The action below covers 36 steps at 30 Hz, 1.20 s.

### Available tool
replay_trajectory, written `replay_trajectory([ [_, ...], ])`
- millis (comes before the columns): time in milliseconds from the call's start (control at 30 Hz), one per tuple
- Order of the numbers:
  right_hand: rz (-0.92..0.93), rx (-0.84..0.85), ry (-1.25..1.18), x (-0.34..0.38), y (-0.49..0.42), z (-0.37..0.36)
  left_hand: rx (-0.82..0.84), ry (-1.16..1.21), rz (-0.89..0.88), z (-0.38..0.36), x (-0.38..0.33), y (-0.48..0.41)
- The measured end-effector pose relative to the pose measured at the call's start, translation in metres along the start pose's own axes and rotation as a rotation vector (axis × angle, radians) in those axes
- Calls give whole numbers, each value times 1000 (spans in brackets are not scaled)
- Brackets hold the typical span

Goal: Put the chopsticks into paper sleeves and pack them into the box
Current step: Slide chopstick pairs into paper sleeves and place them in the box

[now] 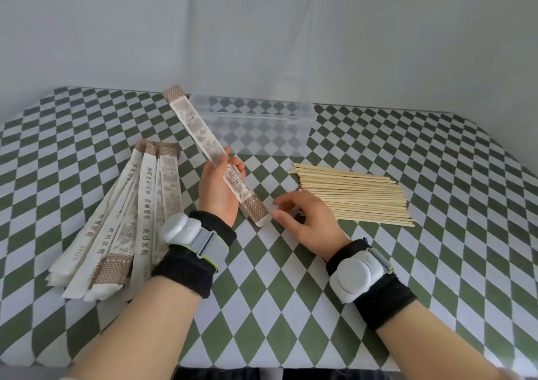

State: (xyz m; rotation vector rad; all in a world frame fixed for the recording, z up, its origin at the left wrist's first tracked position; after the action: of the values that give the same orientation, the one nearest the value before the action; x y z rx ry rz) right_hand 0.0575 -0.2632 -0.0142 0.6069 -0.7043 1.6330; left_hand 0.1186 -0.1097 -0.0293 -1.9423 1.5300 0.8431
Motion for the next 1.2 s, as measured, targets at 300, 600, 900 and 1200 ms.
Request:
replay_trajectory([
  [300,57,-147,125,6,1,10,165,213,116,-21,7,11],
  [600,-42,-90,-105,-6,-3,9,110,286,285,-29,28,30],
  [900,-97,-66,-237,-11,-5,13,122,277,306,-37,29,34],
  [1200,-97,-67,-263,-7,-4,13,145,244,367,-40,37,38],
])
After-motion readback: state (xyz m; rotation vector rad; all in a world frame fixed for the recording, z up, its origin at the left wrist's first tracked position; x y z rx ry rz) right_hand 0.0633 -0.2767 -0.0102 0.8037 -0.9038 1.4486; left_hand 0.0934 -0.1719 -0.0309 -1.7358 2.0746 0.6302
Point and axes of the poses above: each hand's wrist, its own y-axis away from the middle knuckle, its own z-axis out of the back of the hand, x = y × z, the point moved 10 cm from there along -y, towards the middle knuckle, and after that the axes turned 8 degrees about -z, right-handed, at the moved point
